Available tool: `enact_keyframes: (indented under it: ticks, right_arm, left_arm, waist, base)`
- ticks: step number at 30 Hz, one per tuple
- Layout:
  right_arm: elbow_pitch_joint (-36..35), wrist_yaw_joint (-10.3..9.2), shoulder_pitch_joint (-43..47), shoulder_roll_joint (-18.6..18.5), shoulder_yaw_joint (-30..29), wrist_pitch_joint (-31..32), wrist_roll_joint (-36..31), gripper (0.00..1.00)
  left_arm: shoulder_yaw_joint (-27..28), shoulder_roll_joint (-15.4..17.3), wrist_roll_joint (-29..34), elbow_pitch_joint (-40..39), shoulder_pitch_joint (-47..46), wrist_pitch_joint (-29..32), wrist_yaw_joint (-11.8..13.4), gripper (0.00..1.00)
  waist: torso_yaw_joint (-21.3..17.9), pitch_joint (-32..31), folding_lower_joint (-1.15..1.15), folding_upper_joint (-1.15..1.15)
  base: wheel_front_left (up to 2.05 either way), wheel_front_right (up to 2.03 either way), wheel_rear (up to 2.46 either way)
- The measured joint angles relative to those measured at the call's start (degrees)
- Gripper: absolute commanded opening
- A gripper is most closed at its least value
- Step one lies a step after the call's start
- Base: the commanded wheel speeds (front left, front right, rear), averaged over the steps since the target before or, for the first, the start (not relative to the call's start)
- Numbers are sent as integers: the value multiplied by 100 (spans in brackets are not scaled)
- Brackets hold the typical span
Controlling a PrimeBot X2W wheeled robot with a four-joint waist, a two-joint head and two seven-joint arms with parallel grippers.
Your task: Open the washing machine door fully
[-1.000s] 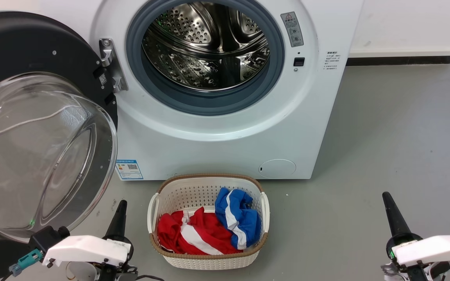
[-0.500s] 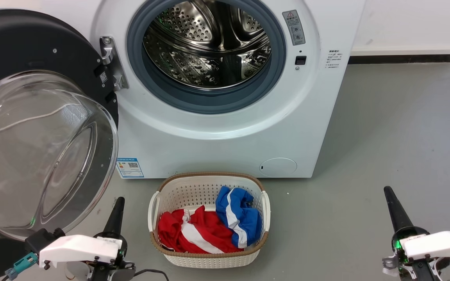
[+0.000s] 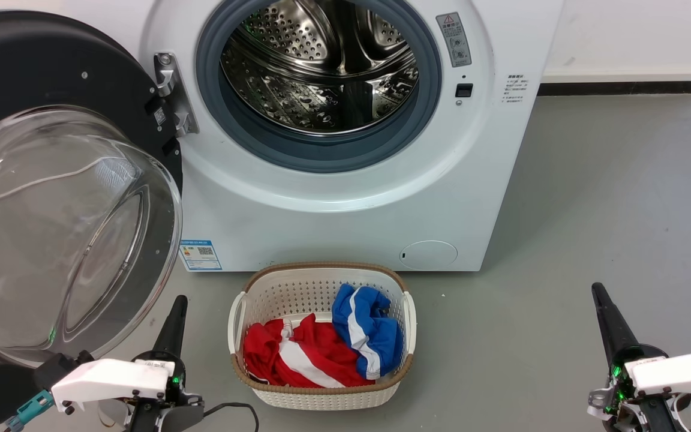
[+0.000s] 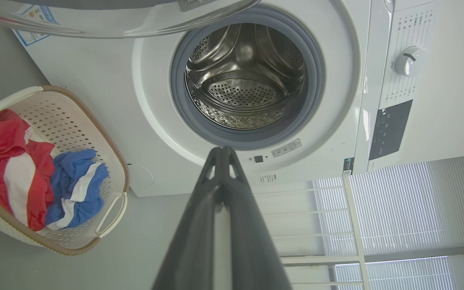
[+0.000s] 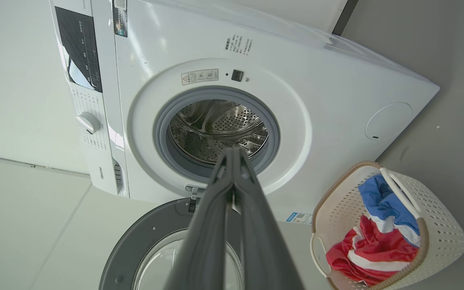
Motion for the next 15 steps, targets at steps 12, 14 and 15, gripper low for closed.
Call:
enact_keyframes:
  ticks: [12, 14, 15]
  right_arm:
    - [40, 0, -104, -1, -35, 70, 590, 0]
    - [48, 0, -108, 0, -40, 78, 680, 0]
    - [53, 0, -110, -1, -43, 88, 721, 0]
  left_arm:
    - [203, -123, -409, 21, -27, 147, -133, 0]
    - [242, -136, -469, 22, -36, 171, -156, 0]
    - [263, -143, -508, 24, -36, 179, -158, 0]
  waist:
    - [16, 30, 0, 0]
    - [19, 35, 0, 0]
    - [21, 38, 0, 0]
  base:
    - [0, 0, 0]
    - [0, 0, 0]
    - [0, 0, 0]
